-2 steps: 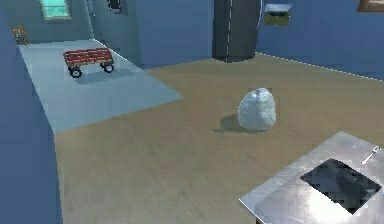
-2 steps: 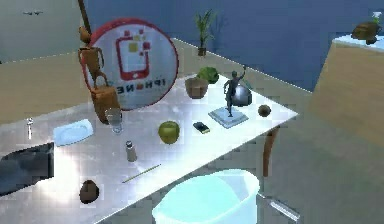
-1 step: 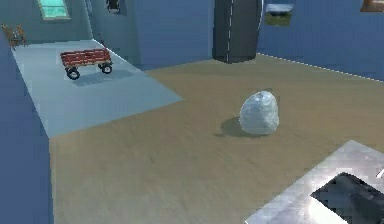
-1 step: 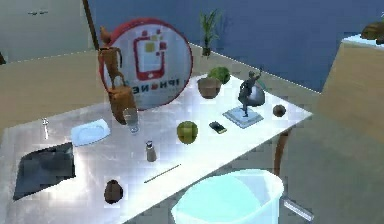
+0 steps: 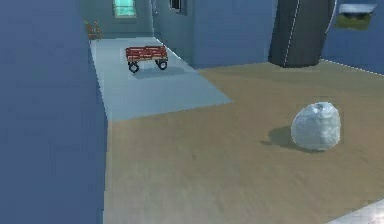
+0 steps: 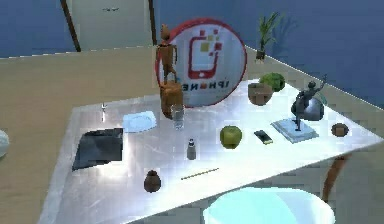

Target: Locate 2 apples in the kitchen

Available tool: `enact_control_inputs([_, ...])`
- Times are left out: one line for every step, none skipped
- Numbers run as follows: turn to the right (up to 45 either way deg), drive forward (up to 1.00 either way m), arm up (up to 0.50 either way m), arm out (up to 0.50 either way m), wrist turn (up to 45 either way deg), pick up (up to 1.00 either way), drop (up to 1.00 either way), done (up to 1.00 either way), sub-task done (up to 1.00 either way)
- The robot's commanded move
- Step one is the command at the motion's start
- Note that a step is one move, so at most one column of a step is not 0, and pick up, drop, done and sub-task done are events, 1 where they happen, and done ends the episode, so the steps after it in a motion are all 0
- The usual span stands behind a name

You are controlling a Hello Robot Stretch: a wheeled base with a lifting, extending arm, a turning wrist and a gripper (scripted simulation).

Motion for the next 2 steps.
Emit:
enact_control_inputs([0.0, 0.85, 0.00, 0.00, 0.0, 0.00, 0.00, 0.00, 0.00])
enact_control_inputs([45.0, 0.00, 0.00, 0.00, 0.0, 0.00, 0.00, 0.00, 0.00])
